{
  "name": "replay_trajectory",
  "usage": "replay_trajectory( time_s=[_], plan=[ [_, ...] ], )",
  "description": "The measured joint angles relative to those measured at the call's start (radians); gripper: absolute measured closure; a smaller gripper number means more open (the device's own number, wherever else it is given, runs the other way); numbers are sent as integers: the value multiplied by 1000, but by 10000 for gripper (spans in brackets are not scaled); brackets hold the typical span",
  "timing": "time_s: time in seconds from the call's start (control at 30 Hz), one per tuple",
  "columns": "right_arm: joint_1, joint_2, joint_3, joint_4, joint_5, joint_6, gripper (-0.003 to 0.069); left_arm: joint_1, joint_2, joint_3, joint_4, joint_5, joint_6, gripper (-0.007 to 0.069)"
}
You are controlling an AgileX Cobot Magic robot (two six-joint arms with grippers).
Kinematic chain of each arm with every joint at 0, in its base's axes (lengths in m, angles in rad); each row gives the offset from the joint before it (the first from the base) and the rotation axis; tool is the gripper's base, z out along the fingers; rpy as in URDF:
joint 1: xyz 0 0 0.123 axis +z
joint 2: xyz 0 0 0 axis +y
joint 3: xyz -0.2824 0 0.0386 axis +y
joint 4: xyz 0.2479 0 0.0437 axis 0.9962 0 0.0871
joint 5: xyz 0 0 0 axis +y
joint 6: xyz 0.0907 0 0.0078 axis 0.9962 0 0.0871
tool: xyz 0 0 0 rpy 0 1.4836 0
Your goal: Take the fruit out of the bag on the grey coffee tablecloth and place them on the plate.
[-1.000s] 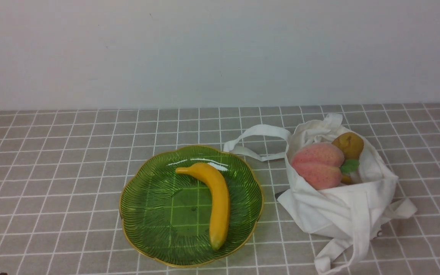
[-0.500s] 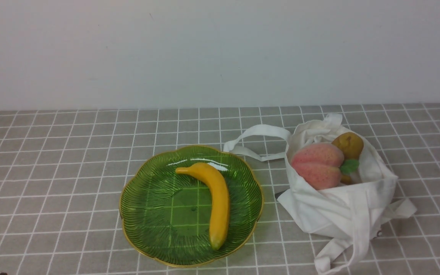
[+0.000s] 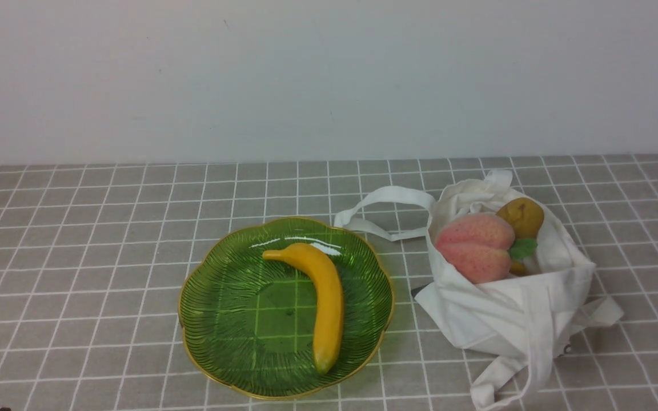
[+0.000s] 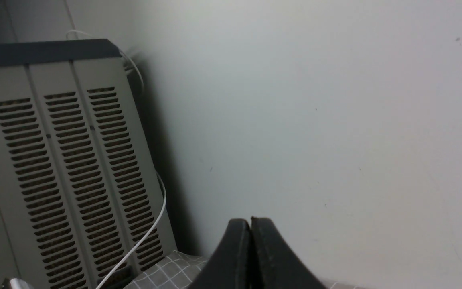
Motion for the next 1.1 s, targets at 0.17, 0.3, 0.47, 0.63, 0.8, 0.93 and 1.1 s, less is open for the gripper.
replay_trajectory(
  time_s=[0.17,0.3,0.47,0.63,0.8,0.93,1.1],
  plan=[
    [0,0,0,-105,-107,-39,673,0,0,0,0,0,0,632],
    [0,0,0,-1,-124,-120,673,0,0,0,0,0,0,632],
    [1,0,0,219,-85,-280,673,0,0,0,0,0,0,632],
    [1,0,0,289,1,-469,673,0,0,0,0,0,0,632],
    [-6,-18,8,296,169,-503,673,0,0,0,0,0,0,632],
    [-101,-78,45,296,289,-517,673,0,0,0,0,0,0,632],
    [-413,-240,152,296,457,-511,673,0,0,0,0,0,0,632]
  ],
)
